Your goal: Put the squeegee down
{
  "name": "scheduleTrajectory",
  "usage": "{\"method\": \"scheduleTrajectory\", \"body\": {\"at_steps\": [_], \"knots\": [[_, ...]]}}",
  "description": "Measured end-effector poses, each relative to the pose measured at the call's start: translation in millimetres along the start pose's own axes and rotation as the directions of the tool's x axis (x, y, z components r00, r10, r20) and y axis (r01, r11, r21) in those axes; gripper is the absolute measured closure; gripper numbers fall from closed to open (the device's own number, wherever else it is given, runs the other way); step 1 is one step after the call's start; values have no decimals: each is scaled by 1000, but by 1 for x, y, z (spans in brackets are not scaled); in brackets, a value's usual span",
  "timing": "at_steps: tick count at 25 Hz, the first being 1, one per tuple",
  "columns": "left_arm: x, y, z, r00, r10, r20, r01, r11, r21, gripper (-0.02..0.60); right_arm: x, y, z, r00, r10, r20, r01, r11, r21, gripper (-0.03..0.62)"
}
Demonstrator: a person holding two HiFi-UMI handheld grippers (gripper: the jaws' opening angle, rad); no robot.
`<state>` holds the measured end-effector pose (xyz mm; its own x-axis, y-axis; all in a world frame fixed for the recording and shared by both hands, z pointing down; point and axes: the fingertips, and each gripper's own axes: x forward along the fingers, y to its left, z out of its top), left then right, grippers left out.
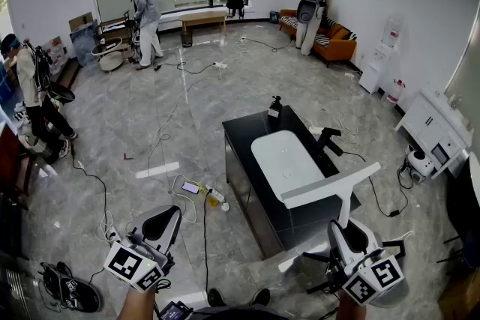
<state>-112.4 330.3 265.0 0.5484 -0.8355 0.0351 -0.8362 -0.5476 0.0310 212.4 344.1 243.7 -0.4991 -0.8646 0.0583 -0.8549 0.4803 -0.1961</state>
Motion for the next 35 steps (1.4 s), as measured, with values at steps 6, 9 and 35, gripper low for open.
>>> {"method": "scheduleTrajectory", "body": {"at_steps": [6, 9, 35], "knots": [[-8, 13, 3, 1000, -8, 3, 8, 1000, 2, 575, 8, 13, -1, 1000, 0, 0, 0, 1000, 5, 494], [-13, 27, 4, 1000, -16, 7, 16, 1000, 4, 575, 17, 25, -3, 1000, -3, 0, 3, 1000, 20, 494], [127, 32, -12, 999, 12, -44, -11, 1000, 11, 575, 130, -108, -9, 998, 67, -5, -66, 990, 122, 494]]}}
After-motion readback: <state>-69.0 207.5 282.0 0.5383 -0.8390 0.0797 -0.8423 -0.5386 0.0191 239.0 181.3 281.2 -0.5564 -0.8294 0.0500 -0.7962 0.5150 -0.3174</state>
